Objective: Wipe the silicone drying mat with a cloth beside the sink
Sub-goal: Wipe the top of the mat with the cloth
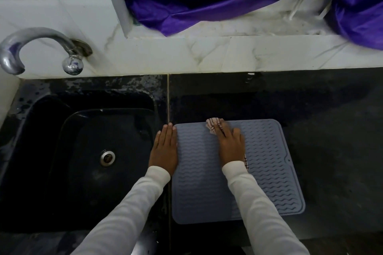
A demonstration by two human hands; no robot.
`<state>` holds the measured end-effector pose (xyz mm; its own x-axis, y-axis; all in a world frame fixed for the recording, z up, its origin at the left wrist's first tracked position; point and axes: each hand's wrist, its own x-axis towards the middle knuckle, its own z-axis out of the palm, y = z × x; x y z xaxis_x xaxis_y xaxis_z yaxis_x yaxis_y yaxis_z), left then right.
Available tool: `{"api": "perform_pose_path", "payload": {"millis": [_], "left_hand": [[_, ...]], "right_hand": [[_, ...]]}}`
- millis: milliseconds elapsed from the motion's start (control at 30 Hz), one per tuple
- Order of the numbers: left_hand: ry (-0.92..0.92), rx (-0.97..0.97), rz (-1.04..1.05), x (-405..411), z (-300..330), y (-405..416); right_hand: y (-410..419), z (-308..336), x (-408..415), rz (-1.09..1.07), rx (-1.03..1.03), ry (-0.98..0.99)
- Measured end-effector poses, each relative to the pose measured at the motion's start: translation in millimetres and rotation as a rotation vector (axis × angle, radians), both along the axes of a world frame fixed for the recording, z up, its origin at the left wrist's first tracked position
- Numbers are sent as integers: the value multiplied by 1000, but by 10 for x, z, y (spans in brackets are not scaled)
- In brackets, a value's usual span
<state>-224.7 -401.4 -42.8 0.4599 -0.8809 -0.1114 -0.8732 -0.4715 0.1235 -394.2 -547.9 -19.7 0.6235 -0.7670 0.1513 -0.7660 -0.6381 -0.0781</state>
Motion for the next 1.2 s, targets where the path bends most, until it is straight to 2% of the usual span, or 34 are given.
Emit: {"api": "perform_pose_path", "payload": {"millis": [500,800,900,967,1000,1033,1067,1100,1133,1200], "left_hand": [[-25,40,50,-67,-1,-31],[-46,18,26,-44,-43,-47],[-20,9,20,-23,-31,-46],[2,-14,13,-10,0,-55],[13,-27,9,0,24,-55],[23,-34,3,9,44,-50],[31,-34,-8,17,54,-42],[36,-30,-26,20,58,-38],[39,-29,-40,27,56,-32],[46,-33,-47,37,63,-28]], "right_hand": [[-884,70,-1076,-219,70,40],[-1174,1,-1390,-311,138,-55],[-1156,147,-1282,-345,172,-224],[-1018,333,-1121,-269,216,-441],[-904,420,-979,-221,353,-628],[-710,500,-774,-212,578,-818],[-510,571,-573,-177,710,-897],[-349,552,-396,-91,735,-895],[-189,475,-216,36,650,-808],[117,170,70,253,416,-519]]}}
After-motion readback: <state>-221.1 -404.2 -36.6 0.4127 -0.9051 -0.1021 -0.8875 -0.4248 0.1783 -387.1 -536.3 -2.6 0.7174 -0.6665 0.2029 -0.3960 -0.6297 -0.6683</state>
